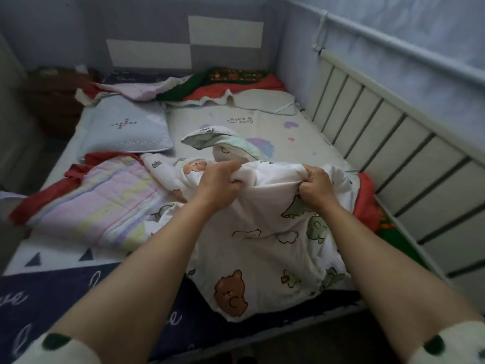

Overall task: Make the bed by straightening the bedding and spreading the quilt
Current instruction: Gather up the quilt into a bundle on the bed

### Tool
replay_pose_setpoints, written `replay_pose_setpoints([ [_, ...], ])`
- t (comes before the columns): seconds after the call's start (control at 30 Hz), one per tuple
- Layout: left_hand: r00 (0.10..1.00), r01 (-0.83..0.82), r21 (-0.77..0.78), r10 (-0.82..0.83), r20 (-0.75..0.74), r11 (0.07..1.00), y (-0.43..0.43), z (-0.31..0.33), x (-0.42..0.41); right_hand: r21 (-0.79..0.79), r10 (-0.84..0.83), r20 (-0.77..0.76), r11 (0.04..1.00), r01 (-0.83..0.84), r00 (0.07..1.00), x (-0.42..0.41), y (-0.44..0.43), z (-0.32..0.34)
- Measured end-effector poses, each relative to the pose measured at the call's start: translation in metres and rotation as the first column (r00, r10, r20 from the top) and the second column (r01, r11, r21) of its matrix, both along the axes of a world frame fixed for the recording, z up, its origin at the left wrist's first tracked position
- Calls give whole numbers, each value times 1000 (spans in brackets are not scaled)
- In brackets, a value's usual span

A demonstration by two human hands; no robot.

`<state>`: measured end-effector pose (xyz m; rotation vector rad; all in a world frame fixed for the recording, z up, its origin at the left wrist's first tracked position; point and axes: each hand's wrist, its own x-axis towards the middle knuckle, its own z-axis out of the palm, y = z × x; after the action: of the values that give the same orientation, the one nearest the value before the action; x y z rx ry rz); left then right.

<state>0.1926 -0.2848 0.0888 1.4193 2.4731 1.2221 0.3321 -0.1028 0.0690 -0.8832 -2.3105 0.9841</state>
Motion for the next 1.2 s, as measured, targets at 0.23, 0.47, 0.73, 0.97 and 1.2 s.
replay_pose_setpoints([
  [0.23, 983, 130, -156, -107, 149, 979, -20, -37, 58, -130, -76, 107, 987, 90, 991, 77, -24, -41],
  [0.47, 983, 26, -285, 27, 180, 958, -25, -95, 50, -124, -35, 228, 990, 65, 973, 85, -21, -87],
  [0.73, 903, -272, -396, 375, 210, 877, -19, -129, 2, -34, -292, 420, 941, 336, 859, 65, 10, -109],
  [0.97, 808, -264, -572, 502, 308, 776, 18, -166, -42, -281, -143, 519, 903, 326, 843, 32, 66, -143],
  [1.2, 722, -212, -578, 525, 451, 788, 50, -224, -76, -332, -47, 604, 893, 305, 795, -26, 103, -200],
])
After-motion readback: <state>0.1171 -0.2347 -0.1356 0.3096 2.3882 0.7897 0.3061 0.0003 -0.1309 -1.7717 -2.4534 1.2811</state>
